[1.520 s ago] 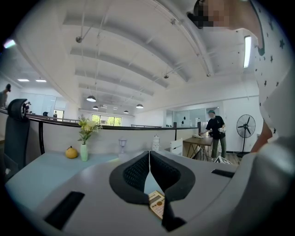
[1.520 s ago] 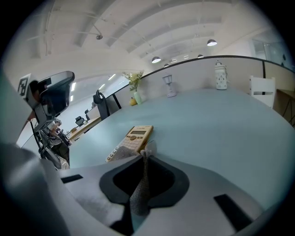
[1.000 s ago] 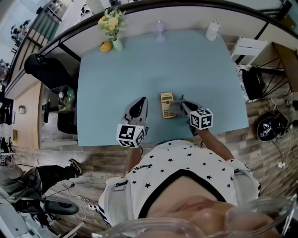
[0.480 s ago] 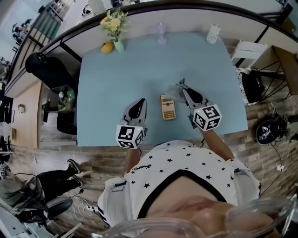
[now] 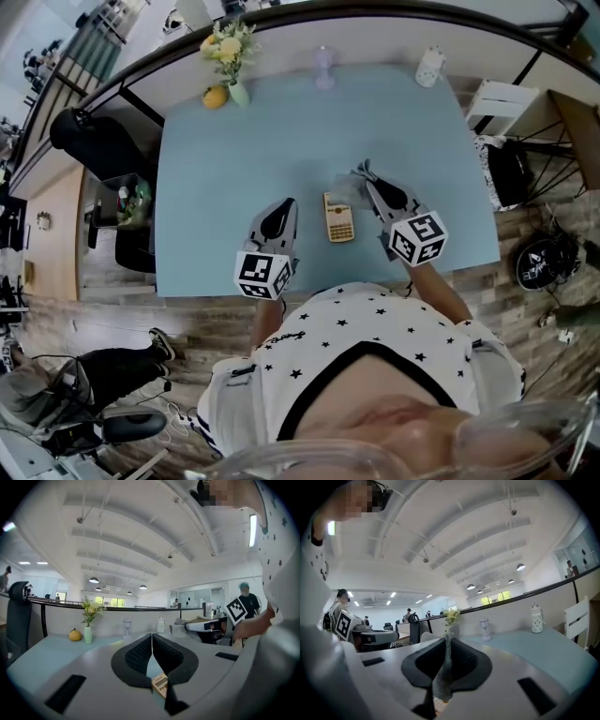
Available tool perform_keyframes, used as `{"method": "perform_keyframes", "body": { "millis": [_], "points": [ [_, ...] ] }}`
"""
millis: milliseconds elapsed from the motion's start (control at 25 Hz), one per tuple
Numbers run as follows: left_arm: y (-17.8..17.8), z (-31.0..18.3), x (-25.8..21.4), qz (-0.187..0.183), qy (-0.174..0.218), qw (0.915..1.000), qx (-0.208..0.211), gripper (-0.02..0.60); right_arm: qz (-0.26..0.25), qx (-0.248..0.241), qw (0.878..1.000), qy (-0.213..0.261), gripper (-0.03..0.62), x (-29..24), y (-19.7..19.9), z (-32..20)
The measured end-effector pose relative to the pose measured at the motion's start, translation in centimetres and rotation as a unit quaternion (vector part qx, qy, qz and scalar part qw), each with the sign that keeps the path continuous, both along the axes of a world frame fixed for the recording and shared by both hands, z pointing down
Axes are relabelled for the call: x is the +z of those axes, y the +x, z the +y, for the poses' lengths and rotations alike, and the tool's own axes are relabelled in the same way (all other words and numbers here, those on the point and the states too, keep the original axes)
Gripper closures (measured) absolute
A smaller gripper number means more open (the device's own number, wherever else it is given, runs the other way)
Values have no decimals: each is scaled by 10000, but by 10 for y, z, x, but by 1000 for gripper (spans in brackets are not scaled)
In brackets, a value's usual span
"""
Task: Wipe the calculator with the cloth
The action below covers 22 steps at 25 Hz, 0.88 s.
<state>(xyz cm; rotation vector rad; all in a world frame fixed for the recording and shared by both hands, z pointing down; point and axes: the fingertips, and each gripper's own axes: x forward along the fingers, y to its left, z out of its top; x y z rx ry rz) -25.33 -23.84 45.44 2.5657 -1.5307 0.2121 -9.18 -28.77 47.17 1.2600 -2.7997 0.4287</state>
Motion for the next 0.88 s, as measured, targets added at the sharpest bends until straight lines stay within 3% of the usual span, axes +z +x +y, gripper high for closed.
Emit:
{"method": "perform_keyframes", "body": {
  "millis": [880],
  "points": [
    [-1, -3, 3, 23, -47, 10000, -29, 551, -125, -83, 9999, -1, 562, -6, -4, 0]
  ]
}}
